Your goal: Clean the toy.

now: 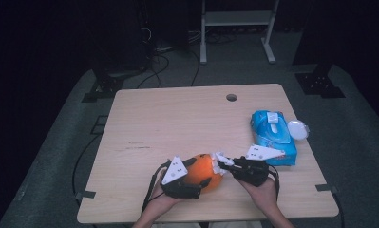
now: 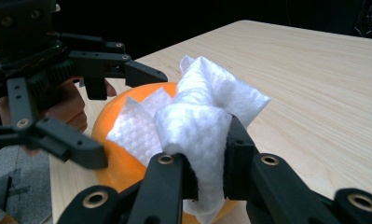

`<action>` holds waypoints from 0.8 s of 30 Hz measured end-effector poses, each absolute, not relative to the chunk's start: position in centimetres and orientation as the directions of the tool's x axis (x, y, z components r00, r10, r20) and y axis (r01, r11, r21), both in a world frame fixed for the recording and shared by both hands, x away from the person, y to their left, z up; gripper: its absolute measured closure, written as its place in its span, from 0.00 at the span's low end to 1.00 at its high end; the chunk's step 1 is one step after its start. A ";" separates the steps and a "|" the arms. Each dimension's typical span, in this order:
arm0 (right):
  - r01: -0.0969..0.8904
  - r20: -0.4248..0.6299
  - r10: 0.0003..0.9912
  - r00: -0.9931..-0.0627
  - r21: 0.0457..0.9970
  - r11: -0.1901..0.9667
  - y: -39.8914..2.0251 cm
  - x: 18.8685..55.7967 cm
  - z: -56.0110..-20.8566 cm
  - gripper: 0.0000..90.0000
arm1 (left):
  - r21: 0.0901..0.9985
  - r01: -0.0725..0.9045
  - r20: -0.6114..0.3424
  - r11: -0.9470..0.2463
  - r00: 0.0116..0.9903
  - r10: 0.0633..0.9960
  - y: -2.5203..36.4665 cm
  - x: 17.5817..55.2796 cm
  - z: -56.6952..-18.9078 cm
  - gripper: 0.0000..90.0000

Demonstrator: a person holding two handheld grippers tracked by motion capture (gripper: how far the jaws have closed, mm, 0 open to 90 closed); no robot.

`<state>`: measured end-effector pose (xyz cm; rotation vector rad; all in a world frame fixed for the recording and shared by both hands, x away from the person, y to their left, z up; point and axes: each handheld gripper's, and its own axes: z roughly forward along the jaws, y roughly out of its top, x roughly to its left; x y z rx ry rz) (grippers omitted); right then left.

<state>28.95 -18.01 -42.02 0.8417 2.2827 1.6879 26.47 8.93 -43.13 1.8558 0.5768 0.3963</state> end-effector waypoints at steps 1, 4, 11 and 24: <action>0.327 0.183 0.535 -0.825 0.926 0.187 -17.9 28.8 -41.8 0.87 | 0.939 0.194 0.002 -0.284 0.822 0.570 8.8 26.3 -43.3 0.29; 0.278 0.156 0.481 -0.863 0.941 0.194 -17.0 27.6 -40.9 0.87 | 0.933 0.193 0.011 -0.304 0.829 0.560 7.9 25.9 -43.6 0.32; 0.306 0.147 0.531 -0.835 0.925 0.225 -17.8 28.4 -41.7 0.87 | 0.932 0.247 -0.075 -0.263 0.846 0.528 9.6 26.9 -42.6 0.27; 0.382 0.254 0.468 -0.846 0.902 0.201 -18.8 29.3 -42.7 0.87 | 0.923 0.294 -0.134 -0.249 0.850 0.509 10.0 27.6 -43.0 0.25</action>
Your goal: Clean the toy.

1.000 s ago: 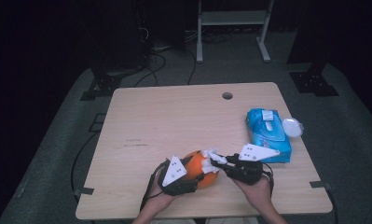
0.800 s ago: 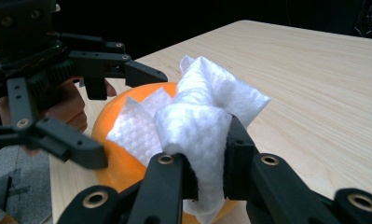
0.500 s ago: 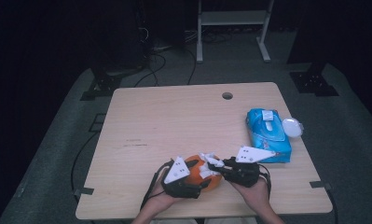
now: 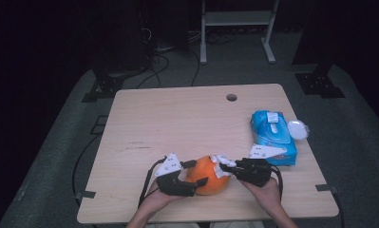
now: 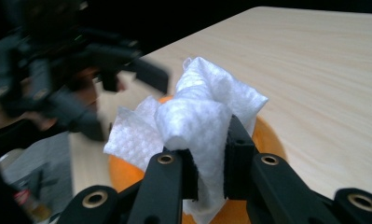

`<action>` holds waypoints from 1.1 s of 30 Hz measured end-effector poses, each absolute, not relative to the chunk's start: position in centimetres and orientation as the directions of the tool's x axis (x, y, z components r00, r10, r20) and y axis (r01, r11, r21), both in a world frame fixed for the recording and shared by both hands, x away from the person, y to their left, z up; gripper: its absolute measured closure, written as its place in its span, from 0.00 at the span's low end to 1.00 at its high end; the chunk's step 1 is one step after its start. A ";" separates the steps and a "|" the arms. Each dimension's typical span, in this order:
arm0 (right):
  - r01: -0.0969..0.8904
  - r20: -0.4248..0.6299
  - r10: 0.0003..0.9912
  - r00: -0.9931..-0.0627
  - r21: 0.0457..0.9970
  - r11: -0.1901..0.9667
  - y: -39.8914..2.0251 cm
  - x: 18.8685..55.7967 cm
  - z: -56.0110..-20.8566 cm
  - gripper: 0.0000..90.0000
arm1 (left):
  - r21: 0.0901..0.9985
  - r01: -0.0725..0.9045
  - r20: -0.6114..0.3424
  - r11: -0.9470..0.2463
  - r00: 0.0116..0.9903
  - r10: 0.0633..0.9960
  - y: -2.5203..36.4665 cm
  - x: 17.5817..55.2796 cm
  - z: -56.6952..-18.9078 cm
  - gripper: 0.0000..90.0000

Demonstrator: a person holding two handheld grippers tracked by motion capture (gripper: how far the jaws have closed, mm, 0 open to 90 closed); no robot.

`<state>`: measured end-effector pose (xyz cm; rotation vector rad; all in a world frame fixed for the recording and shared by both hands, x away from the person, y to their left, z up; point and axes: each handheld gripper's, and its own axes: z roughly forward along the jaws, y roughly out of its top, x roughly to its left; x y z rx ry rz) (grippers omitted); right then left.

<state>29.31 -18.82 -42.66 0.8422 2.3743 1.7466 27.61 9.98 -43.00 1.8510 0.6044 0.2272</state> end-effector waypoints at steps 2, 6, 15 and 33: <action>0.362 0.233 0.451 -0.861 0.904 0.226 -18.5 29.1 -42.5 0.87 | 0.915 0.304 -0.136 -0.264 0.852 0.506 9.5 27.5 -43.5 0.27; 0.360 0.199 0.503 -0.841 0.899 0.248 -19.1 29.3 -42.3 0.87 | 0.902 0.270 -0.105 -0.338 0.895 0.433 8.7 26.9 -43.7 0.30; 0.364 0.210 0.494 -0.843 0.900 0.239 -19.4 29.3 -42.4 0.87 | 0.906 0.327 -0.145 -0.268 0.836 0.530 9.2 27.8 -43.9 0.23; 0.293 0.123 0.478 -0.870 0.908 0.300 -18.3 27.9 -41.3 0.87 | 0.891 0.259 -0.068 -0.372 0.888 0.455 7.5 26.5 -44.6 0.27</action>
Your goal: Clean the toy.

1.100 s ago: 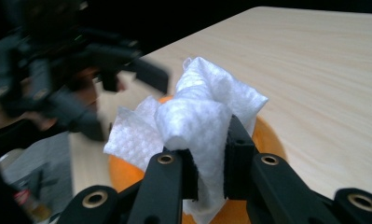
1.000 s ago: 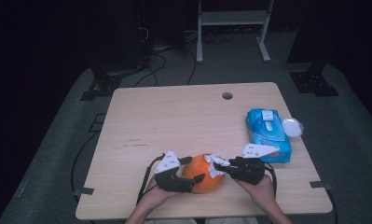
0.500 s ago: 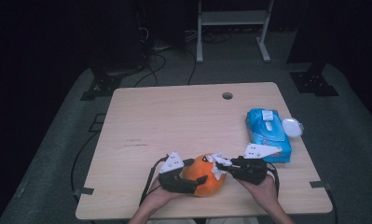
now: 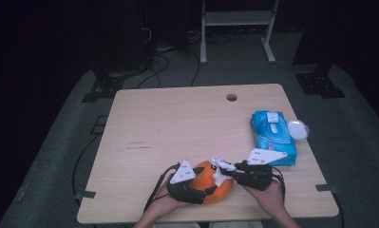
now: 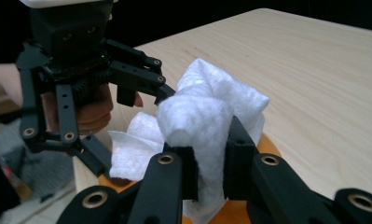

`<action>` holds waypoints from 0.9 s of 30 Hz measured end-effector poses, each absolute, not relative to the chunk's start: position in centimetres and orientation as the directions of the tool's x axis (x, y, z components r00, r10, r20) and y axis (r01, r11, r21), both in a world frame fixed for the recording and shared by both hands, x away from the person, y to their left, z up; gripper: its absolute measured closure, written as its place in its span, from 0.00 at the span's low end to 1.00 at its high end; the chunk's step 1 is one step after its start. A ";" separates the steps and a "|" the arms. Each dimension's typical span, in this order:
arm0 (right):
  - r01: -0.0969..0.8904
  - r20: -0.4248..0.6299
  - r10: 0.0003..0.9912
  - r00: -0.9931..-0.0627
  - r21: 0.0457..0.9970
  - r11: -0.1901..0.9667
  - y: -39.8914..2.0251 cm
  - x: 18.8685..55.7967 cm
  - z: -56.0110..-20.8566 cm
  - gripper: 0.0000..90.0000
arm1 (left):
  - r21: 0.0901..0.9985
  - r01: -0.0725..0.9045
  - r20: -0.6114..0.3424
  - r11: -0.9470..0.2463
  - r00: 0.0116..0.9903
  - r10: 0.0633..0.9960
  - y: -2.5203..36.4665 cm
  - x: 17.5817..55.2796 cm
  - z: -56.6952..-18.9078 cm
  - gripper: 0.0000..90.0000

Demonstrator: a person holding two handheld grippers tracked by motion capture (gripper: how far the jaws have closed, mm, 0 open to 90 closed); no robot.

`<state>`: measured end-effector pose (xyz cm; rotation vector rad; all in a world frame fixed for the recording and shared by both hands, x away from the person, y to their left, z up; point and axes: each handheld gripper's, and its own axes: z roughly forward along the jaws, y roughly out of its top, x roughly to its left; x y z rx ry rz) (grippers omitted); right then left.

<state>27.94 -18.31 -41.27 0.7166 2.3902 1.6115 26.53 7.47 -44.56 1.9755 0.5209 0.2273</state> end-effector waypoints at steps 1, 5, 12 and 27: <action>0.300 0.128 0.483 -0.866 0.906 0.298 -18.3 28.2 -41.2 0.87 | 0.893 0.261 -0.071 -0.368 0.887 0.457 7.5 26.5 -44.6 0.27; 0.361 0.155 0.553 -0.819 0.888 0.285 -19.9 29.5 -41.9 0.87 | 0.895 0.255 -0.068 -0.366 0.889 0.453 7.3 26.4 -44.6 0.28; 0.327 0.145 0.502 -0.853 0.897 0.296 -20.1 27.5 -41.8 0.87 | 0.891 0.238 -0.050 -0.387 0.898 0.438 6.9 26.2 -44.6 0.28; 0.362 0.153 0.539 -0.828 0.881 0.306 -21.2 28.3 -42.3 0.87 | 0.893 0.225 -0.041 -0.389 0.902 0.429 7.0 26.1 -44.7 0.31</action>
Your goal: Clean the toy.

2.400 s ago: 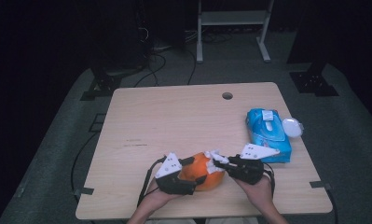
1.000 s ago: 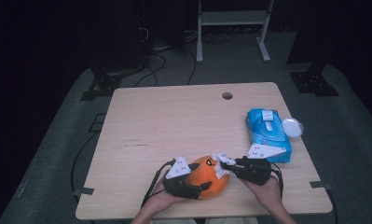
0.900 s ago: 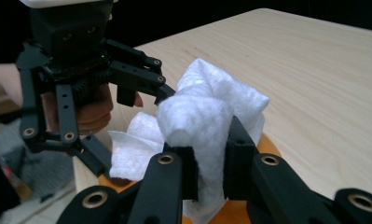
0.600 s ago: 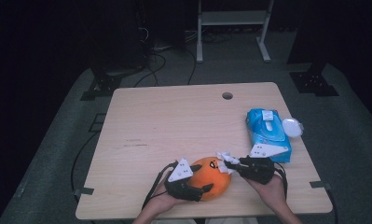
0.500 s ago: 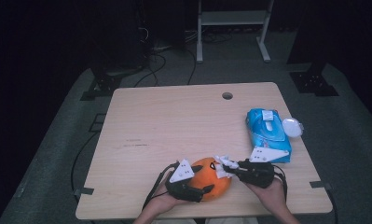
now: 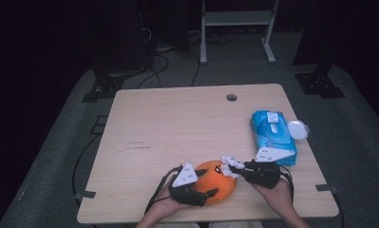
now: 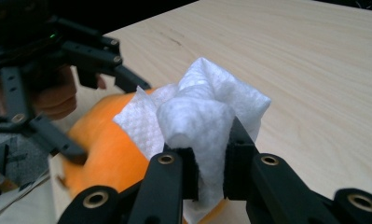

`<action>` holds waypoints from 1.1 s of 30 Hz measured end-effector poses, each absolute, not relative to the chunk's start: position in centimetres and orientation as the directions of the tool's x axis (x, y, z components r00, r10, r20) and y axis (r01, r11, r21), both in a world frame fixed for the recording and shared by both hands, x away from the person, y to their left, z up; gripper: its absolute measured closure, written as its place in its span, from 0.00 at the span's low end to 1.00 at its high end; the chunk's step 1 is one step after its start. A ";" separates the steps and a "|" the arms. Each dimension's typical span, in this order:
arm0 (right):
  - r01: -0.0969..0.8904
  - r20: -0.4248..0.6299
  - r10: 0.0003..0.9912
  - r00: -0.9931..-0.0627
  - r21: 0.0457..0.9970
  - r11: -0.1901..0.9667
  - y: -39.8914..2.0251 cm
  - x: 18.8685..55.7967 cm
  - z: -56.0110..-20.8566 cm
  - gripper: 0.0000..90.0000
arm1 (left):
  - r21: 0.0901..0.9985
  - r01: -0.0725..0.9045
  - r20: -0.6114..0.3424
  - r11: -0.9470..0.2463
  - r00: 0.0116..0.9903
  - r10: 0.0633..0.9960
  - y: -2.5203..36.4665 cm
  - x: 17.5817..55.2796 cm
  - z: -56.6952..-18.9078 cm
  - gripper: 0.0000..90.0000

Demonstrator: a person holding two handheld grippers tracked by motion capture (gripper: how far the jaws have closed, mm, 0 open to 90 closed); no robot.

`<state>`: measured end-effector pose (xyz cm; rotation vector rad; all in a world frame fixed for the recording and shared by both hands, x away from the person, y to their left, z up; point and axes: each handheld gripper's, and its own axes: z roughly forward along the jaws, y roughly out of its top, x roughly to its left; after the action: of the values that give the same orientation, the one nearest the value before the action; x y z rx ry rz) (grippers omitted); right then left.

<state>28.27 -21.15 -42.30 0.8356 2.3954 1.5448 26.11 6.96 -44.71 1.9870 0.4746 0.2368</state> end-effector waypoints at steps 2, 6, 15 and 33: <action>0.354 0.147 0.527 -0.837 0.880 0.316 -21.3 27.5 -42.2 0.87 | 0.894 0.225 -0.040 -0.388 0.902 0.429 7.0 26.1 -44.7 0.31; 0.321 0.134 0.479 -0.868 0.886 0.335 -20.5 26.3 -41.7 0.87 | 0.893 0.215 -0.030 -0.395 0.905 0.425 6.7 26.0 -44.7 0.31; 0.270 0.066 0.472 -0.879 0.885 0.379 -16.5 28.6 -40.9 0.88 | 0.890 0.184 0.004 -0.417 0.912 0.409 6.5 25.6 -44.6 0.32; 0.370 0.152 0.526 -0.837 0.865 0.338 -22.3 27.2 -42.5 0.87 | 0.898 0.214 -0.042 -0.384 0.911 0.410 6.7 25.9 -44.3 0.30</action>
<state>27.19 -22.30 -42.49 0.8245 2.4396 1.5131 25.88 6.66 -44.30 1.9801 0.4518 0.2246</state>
